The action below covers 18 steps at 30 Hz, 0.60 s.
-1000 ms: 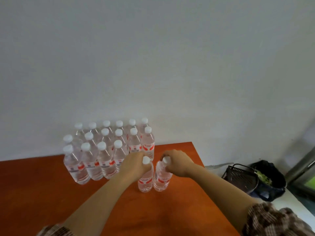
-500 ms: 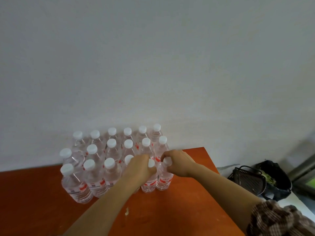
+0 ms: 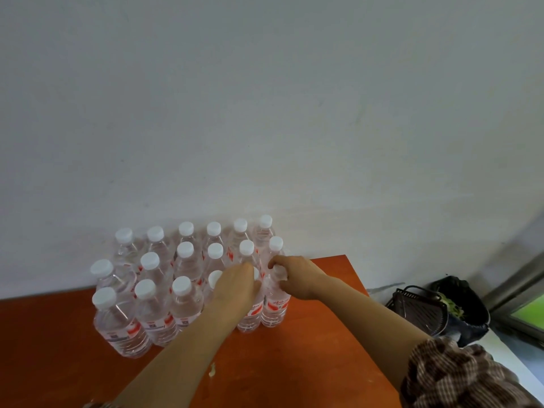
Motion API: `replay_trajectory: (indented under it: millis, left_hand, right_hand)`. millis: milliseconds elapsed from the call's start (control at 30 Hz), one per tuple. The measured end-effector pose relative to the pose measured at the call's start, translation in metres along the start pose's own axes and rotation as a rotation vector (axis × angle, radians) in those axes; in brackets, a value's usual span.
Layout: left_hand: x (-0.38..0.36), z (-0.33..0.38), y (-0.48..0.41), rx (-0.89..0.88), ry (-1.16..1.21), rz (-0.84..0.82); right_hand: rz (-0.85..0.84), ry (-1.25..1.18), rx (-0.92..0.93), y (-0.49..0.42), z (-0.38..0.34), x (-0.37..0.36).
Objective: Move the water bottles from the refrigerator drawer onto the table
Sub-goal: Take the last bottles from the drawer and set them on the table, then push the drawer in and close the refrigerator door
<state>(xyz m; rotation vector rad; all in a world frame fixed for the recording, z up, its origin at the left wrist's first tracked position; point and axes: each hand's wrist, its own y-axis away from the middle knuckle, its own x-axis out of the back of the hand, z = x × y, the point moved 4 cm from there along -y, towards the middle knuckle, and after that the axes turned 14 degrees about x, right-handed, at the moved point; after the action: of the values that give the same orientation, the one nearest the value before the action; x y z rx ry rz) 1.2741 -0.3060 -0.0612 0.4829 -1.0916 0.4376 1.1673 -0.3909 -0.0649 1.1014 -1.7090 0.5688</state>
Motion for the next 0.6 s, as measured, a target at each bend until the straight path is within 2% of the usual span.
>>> replay_trajectory:
  millis: [233, 367, 433, 600]
  left_hand:
    - [-0.006, 0.0, -0.002, -0.021, -0.082, 0.053]
    - [0.0, 0.004, 0.004, -0.036, -0.233, 0.192]
    - [0.004, 0.01, 0.008, -0.083, -0.299, 0.269]
    - [0.002, 0.041, 0.019, -0.233, -0.275, 0.308]
  right_hand:
    - [0.104, -0.071, -0.086, 0.011, 0.005, -0.004]
    - [0.143, -0.123, -0.113, 0.016, 0.006, -0.006]
    - [0.169, -0.13, -0.135, 0.024, 0.008, -0.004]
    - [0.302, -0.141, -0.232, 0.067, 0.021, -0.002]
